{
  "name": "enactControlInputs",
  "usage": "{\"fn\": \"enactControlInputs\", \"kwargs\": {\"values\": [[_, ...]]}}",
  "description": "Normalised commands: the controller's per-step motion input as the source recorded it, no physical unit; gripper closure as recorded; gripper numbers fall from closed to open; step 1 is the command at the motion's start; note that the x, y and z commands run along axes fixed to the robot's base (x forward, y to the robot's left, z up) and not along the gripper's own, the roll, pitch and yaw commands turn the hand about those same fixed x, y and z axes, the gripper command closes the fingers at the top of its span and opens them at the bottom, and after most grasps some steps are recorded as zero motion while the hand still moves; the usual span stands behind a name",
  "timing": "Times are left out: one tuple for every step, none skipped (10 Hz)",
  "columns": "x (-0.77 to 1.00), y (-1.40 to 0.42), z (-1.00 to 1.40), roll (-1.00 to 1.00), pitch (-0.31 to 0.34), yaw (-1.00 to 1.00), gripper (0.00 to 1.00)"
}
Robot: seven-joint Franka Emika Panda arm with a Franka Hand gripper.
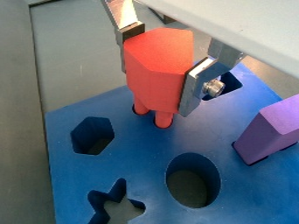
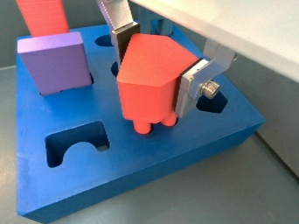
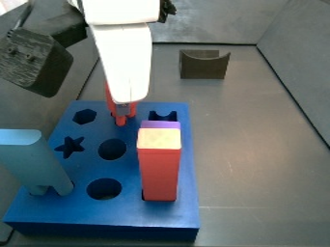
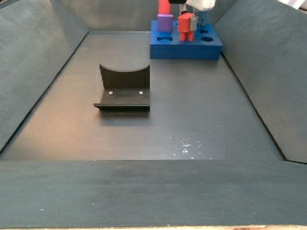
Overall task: Pick up the 3 prong object. Move up. Place the 3 prong object on the fixture. Regrasp the 3 prong object. Move to above the board. Insert the 3 prong object.
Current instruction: Insert the 3 prong object.
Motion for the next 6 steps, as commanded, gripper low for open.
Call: {"fn": "enactControlInputs", "kwargs": {"values": [[0.18, 0.0, -1.0, 0.07, 0.0, 0.0, 1.0], [0.17, 0.01, -1.0, 0.06, 0.0, 0.0, 1.0], [0.1, 0.0, -1.0, 0.03, 0.0, 0.0, 1.0], [0.1, 0.02, -1.0, 0.03, -0.003, 0.0, 1.0], [0.16, 0.03, -1.0, 0.07, 0.0, 0.0, 1.0], [0.0, -0.03, 0.0, 0.11, 0.021, 0.0, 1.0]]}}
